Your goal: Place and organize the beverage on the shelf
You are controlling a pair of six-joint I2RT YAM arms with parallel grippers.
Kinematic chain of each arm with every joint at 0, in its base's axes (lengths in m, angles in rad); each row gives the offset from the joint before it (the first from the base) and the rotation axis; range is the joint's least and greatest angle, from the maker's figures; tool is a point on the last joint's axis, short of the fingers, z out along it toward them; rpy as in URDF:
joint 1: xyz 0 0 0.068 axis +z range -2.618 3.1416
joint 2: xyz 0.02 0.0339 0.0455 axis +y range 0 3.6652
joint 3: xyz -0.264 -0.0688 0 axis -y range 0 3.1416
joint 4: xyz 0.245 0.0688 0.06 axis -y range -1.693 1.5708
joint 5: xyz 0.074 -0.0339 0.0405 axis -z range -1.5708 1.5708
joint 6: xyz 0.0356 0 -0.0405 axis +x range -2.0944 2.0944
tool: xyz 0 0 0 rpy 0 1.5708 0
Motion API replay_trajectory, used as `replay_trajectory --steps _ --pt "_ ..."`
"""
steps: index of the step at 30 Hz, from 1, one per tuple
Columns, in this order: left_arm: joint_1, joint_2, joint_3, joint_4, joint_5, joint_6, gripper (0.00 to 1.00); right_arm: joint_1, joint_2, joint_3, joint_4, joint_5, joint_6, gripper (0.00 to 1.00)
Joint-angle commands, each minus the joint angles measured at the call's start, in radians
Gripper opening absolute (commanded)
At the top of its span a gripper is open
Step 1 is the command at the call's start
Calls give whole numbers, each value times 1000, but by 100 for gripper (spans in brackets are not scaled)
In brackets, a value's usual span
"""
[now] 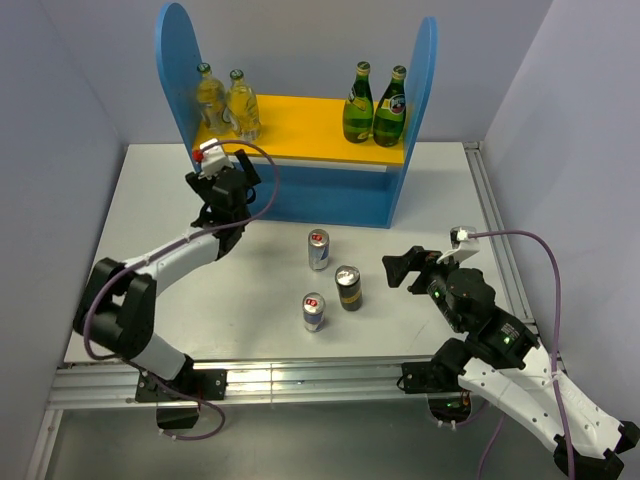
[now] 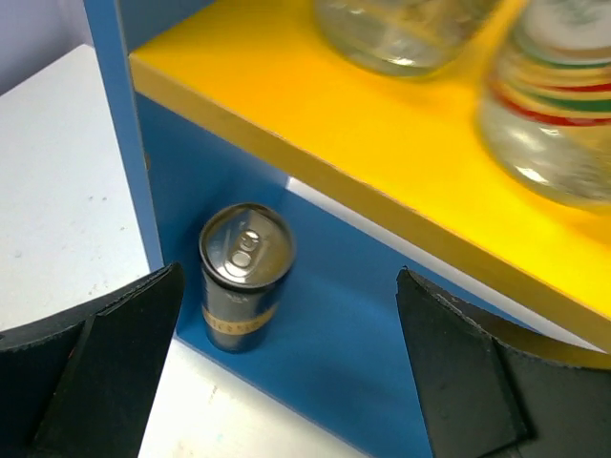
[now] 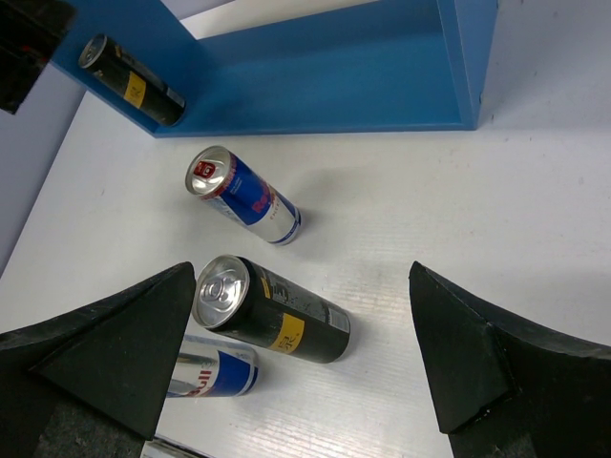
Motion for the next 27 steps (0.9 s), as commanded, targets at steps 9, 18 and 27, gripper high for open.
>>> replay_trajectory --steps 9,18,27 --pt "-318 -417 -105 -361 366 71 99 7 9 0 37 21 -14 100" --pt "-582 -509 -220 -386 621 31 99 7 9 3 32 34 -12 100" --pt "-694 -298 -173 -290 651 -8 99 7 -3 -1 32 36 -9 100"
